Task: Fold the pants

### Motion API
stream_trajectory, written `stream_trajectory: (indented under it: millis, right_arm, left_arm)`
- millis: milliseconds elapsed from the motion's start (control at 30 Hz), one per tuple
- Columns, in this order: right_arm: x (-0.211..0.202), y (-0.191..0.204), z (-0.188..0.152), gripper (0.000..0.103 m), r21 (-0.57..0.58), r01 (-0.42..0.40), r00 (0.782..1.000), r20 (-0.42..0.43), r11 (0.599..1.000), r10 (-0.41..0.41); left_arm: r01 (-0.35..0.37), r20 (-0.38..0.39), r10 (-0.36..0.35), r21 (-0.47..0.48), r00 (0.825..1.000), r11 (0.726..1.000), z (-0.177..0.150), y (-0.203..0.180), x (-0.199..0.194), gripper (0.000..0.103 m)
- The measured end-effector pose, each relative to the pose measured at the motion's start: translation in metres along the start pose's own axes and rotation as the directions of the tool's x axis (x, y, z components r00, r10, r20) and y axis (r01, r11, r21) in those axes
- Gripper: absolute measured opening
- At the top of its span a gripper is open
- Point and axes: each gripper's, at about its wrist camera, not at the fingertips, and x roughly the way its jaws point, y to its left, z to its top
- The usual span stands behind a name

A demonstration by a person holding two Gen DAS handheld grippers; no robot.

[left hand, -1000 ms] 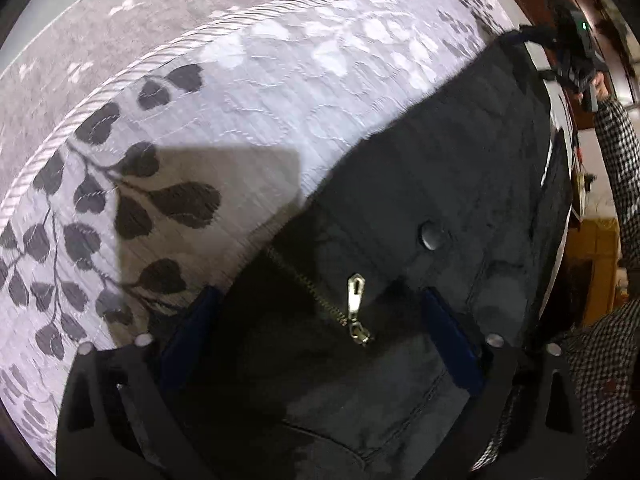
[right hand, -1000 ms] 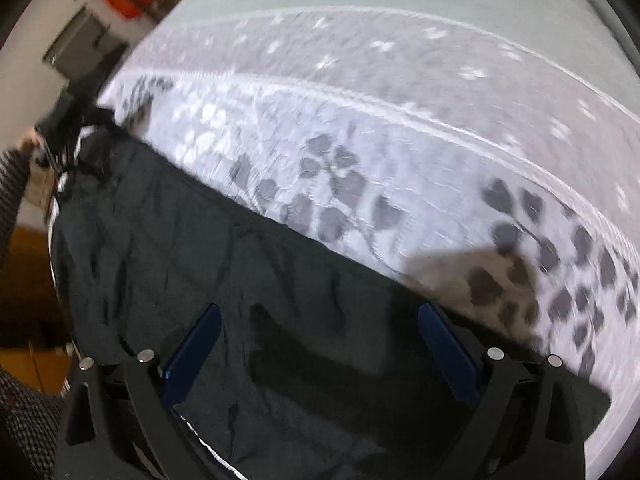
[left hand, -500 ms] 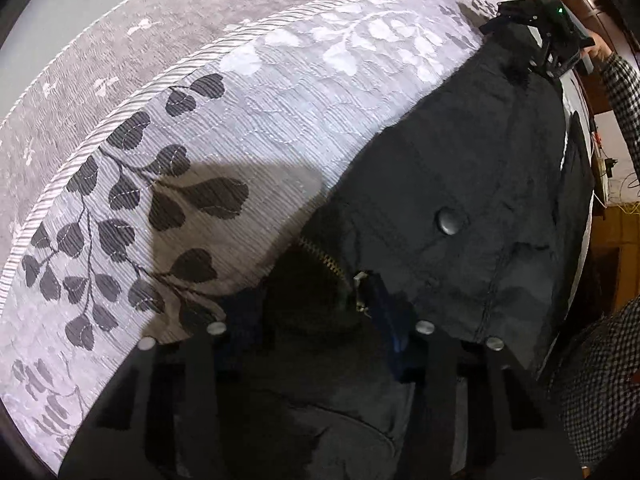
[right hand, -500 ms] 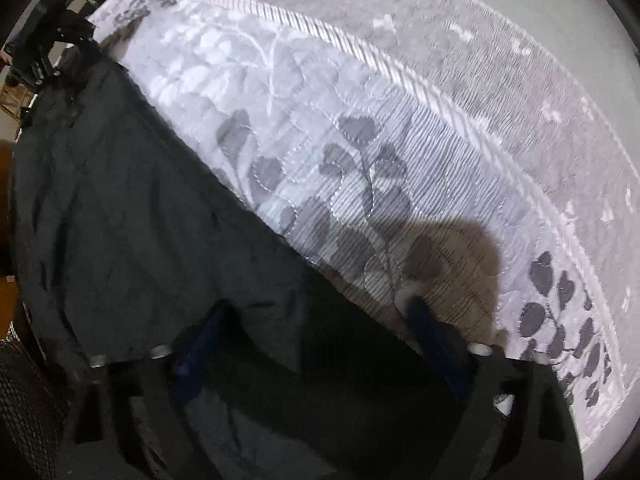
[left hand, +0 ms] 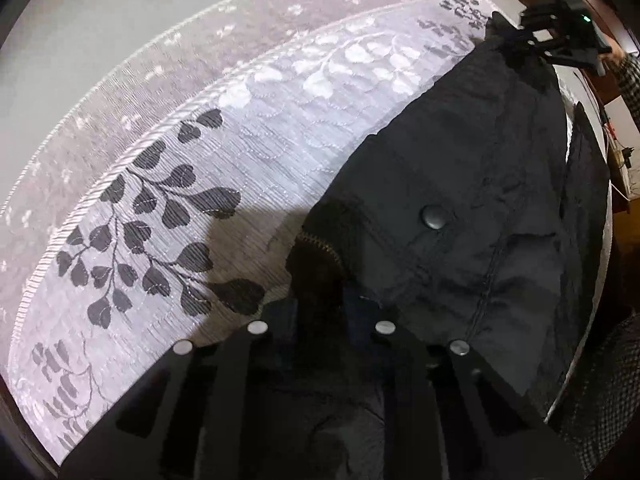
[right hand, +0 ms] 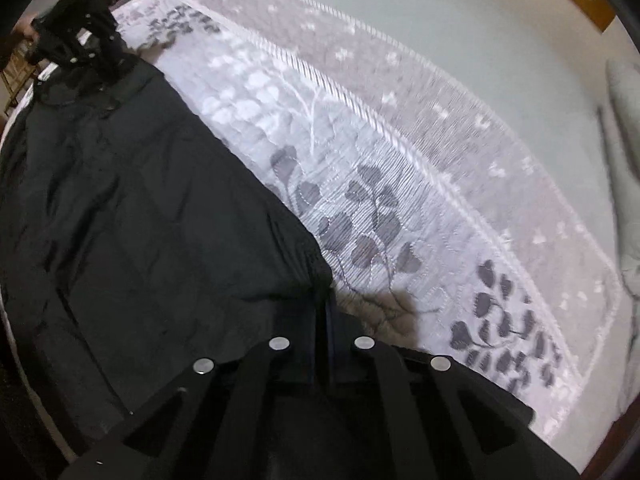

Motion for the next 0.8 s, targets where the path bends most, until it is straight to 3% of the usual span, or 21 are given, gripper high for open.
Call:
stream_trajectory:
  millis: [267,500,667,800]
  right_arm:
    - [-0.080,0.057,-0.049,0.003,-0.037,0.153,0.975,0.170,0.988,-0.145]
    - [-0.148,0.126,-0.113,0.003,0.034,0.230,0.922,0.311,0.973,-0.229]
    - [-0.166,0.163,-0.159,0.003,0.111,0.202,0.922,0.314,0.973,-0.228]
    - [-0.166,0.185,-0.192,0.003,0.172,0.142,0.938,0.292,0.975,-0.188]
  left_arm:
    - [-0.112,0.112,0.109,0.025,0.988,0.993,-0.038,-0.056,-0.043,0.012]
    - [-0.184,0.210,0.173,0.031,0.962,0.982,-0.098,-0.131,-0.097,0.010]
    - [-0.173,0.277,0.165,0.002,0.947,0.985,-0.146,-0.183,-0.138,0.010]
    - [-0.154,0.287,0.157,-0.033,0.945,0.988,-0.190,-0.222,-0.147,0.010]
